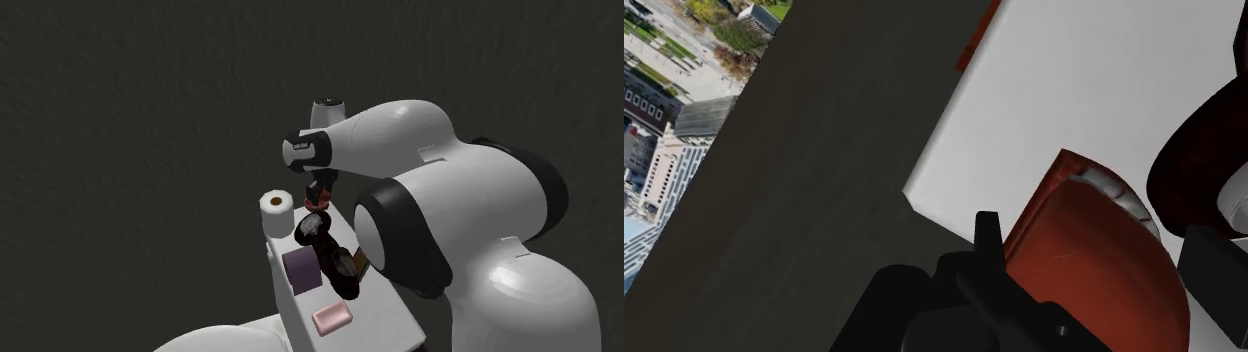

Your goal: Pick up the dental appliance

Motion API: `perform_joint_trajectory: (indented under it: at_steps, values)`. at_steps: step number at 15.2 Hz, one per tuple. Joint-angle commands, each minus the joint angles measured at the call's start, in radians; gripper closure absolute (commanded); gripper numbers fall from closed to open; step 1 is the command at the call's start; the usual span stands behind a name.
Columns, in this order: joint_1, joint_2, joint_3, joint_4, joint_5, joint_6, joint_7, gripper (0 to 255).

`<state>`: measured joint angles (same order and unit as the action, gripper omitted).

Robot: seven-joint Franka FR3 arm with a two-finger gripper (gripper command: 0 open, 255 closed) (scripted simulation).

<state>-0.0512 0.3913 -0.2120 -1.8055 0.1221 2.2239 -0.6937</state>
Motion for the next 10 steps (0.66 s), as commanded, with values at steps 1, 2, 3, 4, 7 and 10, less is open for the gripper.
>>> perform_joint_trajectory:
  at_steps: [1,2,3,4,7,10]
  values:
    - [0.0,-0.012,-0.002,0.013,-0.004,-0.025,0.002,255]
    - [0.001,-0.018,-0.003,0.018,-0.006,-0.036,0.004,255]
    - [0.001,-0.025,-0.004,0.023,-0.008,-0.047,0.005,255]
    - [0.002,-0.03,-0.005,0.029,-0.01,-0.059,0.006,255]
    - [0.003,-0.047,-0.007,0.047,-0.015,-0.093,0.01,255]
    - [0.003,-0.053,-0.008,0.054,-0.017,-0.106,0.012,255]
